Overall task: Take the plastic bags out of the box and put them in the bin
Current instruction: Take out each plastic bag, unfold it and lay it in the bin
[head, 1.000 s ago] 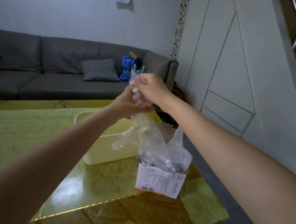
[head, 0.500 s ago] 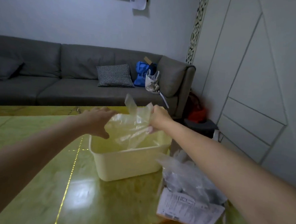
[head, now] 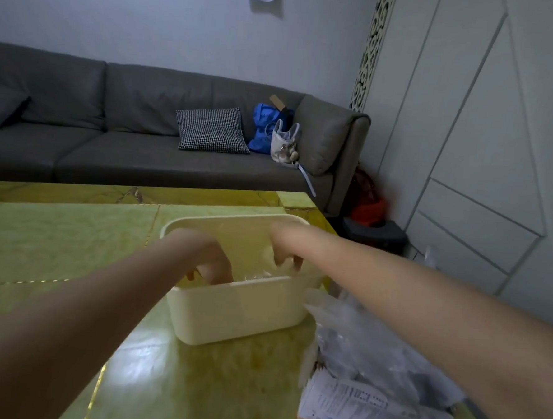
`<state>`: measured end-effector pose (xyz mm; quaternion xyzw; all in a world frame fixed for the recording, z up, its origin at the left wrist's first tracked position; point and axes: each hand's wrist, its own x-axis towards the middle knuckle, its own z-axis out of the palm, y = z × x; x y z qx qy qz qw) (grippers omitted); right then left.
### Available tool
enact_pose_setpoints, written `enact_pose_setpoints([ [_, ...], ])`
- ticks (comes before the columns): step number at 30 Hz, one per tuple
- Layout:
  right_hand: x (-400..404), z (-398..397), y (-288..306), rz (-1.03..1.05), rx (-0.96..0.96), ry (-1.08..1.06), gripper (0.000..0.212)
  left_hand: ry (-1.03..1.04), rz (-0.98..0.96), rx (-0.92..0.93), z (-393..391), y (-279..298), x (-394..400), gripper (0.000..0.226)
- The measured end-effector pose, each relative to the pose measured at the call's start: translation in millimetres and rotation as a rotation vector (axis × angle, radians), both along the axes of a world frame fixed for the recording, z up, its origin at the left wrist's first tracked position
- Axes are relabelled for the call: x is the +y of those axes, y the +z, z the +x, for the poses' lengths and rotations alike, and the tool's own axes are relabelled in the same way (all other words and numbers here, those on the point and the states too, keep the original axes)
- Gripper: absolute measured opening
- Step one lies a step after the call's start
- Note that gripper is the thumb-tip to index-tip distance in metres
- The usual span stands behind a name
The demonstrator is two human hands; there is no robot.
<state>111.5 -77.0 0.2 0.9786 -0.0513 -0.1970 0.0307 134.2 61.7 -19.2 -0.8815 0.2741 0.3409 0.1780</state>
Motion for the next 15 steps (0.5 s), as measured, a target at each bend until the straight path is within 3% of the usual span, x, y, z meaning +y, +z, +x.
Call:
enact_pose_setpoints([
  [3, 10.9, -2.6, 14.5, -0.186, -0.268, 0.259, 0.007, 0.009, -0.002, -0.03, 3.6, -3.0, -5.4, 0.044],
  [4, 15.5, -2.5, 15.4, -0.21, -0.228, 0.294, 0.013, 0.016, -0.013, -0.042, 4.5, -4.1, -6.9, 0.045],
  [7, 17.4, -1.6, 2.2, -0.12, 0.218, 0.243, 0.017, 0.051, -0.076, -0.064, 1.3, -4.9, -11.5, 0.044],
  [9, 13.4, -6.0, -0.5, -0.122, 0.336, 0.215, 0.025, 0.05, -0.161, -0.107, -4.4, 1.7, -13.2, 0.039],
  [15, -15.5, -42.0, 67.0, 0.256, -0.003, 0.185, 0.028, -0.012, -0.753, -0.458, -44.4, 60.1, -25.9, 0.029],
])
